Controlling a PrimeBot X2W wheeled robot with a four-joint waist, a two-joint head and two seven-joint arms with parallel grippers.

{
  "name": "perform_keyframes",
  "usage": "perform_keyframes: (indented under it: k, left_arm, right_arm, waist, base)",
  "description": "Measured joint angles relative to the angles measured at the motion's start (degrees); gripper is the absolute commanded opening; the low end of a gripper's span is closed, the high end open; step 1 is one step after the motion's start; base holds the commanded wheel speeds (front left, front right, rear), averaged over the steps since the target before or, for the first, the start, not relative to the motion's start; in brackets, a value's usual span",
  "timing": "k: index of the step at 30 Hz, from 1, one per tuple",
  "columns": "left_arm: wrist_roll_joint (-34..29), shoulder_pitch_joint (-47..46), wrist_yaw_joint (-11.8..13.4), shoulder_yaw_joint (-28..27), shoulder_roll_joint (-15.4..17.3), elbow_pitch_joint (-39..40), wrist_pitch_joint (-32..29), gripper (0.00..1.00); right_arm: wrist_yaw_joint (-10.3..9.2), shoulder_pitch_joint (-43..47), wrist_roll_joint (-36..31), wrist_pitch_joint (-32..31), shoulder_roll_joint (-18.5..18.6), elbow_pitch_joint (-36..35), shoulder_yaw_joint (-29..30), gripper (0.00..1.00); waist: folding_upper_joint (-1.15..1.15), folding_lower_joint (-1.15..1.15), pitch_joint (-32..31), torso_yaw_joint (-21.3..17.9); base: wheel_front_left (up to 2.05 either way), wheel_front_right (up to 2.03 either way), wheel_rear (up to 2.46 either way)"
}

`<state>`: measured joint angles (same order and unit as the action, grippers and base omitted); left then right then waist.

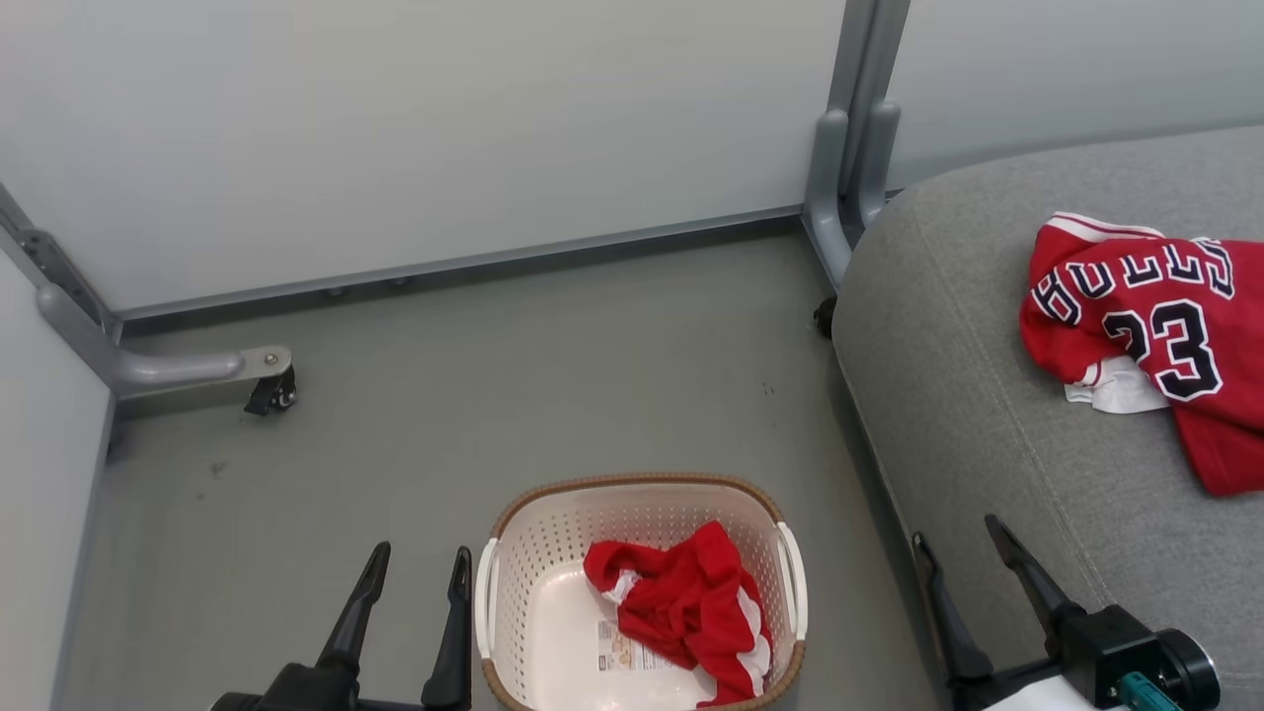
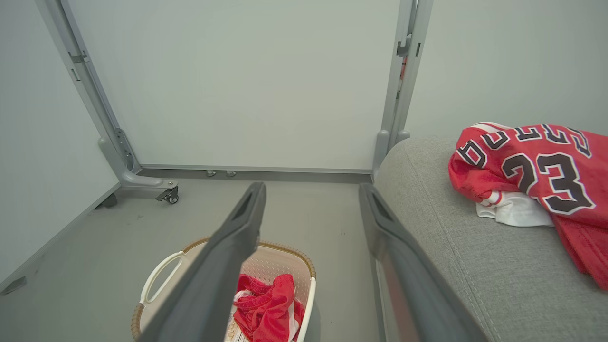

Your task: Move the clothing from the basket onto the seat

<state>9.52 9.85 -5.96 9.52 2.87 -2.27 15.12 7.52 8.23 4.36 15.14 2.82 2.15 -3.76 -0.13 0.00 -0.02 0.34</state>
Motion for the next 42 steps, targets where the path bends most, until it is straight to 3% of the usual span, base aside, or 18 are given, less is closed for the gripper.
perform_keyframes:
  k: [10,23,33,36,42]
  left_arm:
    - [-0.40,-8.73,-0.01,1.53,-0.01,-1.48,0.00,1.00]
    - [-3.69,-25.65,-1.29,5.32,0.82,-8.57,0.00,1.00]
    - [-5.37,-43.76,-1.40,22.25,8.12,-22.31,0.00,1.00]
    - [-8.42,-49.60,-1.42,28.98,10.18,-26.53,-0.01,1.00]
    - [-11.74,-58.97,-1.44,36.98,10.76,-37.35,0.00,1.00]
  right_arm:
    - [0.00,-7.11,-0.41,0.00,0.87,-1.78,-0.08,1.00]
    - [0.00,-20.64,-0.73,0.00,1.71,-5.56,0.01,1.00]
    - [0.00,-28.02,-0.53,0.00,1.43,-10.27,0.47,1.00]
    - [0.00,-29.26,-0.78,0.00,1.23,-11.37,0.23,1.00]
    - [0.00,-30.95,-1.94,0.00,0.59,-12.61,-1.40,1.00]
  waist:
    - [0.00,0.00,9.41,0.35]
    - [0.00,0.00,26.65,-0.08]
    - [0.00,0.01,40.03,-2.88]
    - [0.00,0.01,43.33,-4.16]
    - [0.00,0.01,48.97,-6.92]
  base:
    - [0.00,0.00,0.00]
    - [0.00,0.00,0.00]
    - [0.00,0.00,0.00]
    - [0.00,0.00,0.00]
    - [0.00,0.00,0.00]
